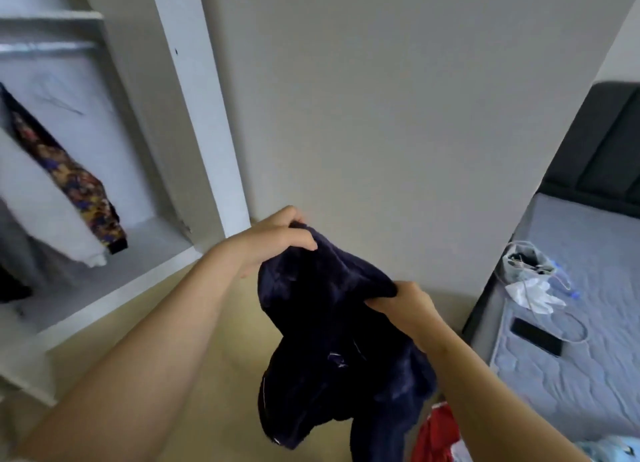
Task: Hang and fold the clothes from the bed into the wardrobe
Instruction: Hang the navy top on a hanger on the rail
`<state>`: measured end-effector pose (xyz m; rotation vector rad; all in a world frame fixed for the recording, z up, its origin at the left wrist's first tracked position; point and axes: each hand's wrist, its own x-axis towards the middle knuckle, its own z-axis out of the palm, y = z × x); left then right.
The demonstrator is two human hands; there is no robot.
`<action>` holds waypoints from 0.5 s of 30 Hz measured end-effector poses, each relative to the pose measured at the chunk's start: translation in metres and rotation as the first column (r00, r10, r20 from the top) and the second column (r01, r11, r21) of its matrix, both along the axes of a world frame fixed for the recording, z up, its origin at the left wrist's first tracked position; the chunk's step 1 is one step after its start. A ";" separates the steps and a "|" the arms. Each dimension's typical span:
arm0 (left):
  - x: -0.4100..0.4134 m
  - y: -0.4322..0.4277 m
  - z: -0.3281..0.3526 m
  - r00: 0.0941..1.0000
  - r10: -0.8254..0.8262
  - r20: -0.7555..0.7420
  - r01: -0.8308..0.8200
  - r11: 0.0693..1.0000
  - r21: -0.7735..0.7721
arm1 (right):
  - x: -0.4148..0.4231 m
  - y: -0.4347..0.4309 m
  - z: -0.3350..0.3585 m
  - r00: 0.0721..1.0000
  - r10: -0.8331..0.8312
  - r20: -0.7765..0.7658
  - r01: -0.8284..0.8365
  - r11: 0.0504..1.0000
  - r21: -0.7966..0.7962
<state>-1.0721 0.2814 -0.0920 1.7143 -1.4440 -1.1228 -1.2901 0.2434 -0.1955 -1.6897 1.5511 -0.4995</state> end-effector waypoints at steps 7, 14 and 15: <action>0.105 0.028 -0.060 0.764 0.287 0.579 -0.307 0.949 -0.065 | 0.097 -0.006 0.022 0.992 0.126 -0.021 -0.127 0.991 -0.037; 0.236 0.061 -0.067 0.395 0.895 0.207 -0.819 0.446 -0.362 | 0.234 0.003 0.009 0.847 0.531 0.004 -0.530 0.846 0.056; 0.253 0.065 -0.067 0.362 0.926 0.104 -0.853 0.374 -0.364 | 0.252 0.002 0.001 0.825 0.557 -0.097 -0.556 0.831 0.039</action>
